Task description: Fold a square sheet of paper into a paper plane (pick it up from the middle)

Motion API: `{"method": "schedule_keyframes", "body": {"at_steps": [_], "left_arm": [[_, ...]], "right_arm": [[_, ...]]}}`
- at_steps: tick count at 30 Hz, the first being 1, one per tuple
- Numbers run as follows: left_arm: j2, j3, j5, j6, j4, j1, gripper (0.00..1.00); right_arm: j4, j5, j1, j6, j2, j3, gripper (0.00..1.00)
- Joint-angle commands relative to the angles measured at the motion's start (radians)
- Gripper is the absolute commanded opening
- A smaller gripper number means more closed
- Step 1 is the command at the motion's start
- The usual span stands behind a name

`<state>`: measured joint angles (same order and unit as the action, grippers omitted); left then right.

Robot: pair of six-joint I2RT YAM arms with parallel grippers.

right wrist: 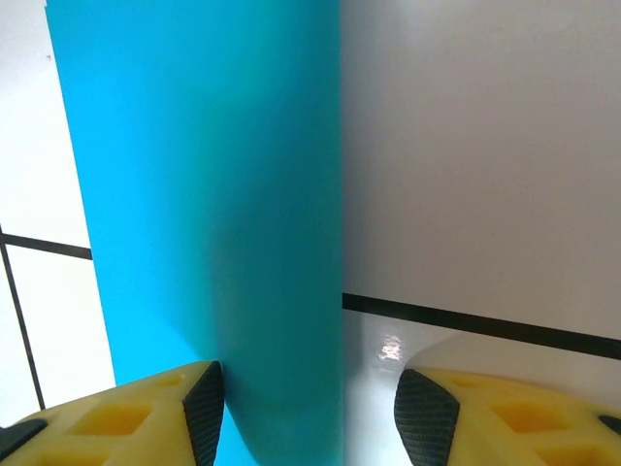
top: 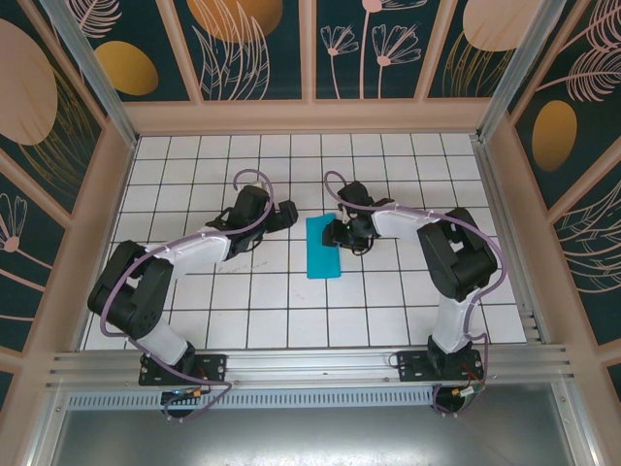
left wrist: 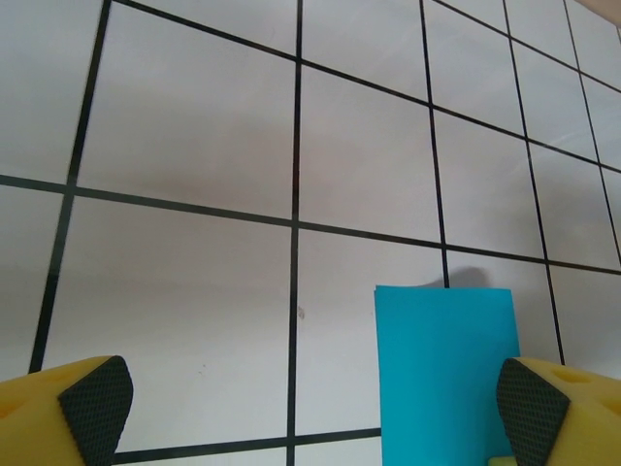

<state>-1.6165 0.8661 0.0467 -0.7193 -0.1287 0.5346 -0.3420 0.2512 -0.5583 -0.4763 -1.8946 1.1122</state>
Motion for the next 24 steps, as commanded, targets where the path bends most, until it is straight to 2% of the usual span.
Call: {"method": "schedule_keyframes", "body": {"at_steps": [1,10,24], "left_arm": [[-0.008,-0.024,-0.057,-0.008,-0.071,-0.007,0.96],[-0.044,-0.036,-0.184,-0.018,-0.149,-0.007,0.83],[-0.134,-0.021,-0.320,-0.026,-0.193,-0.007,0.58]], "right_arm": [[0.047,-0.049,-0.039,0.036,-0.213,-0.080,0.58],[0.037,-0.061,-0.029,0.061,-0.219,-0.082,0.55],[0.040,-0.059,-0.030,0.073,-0.243,-0.065,0.55]]}}
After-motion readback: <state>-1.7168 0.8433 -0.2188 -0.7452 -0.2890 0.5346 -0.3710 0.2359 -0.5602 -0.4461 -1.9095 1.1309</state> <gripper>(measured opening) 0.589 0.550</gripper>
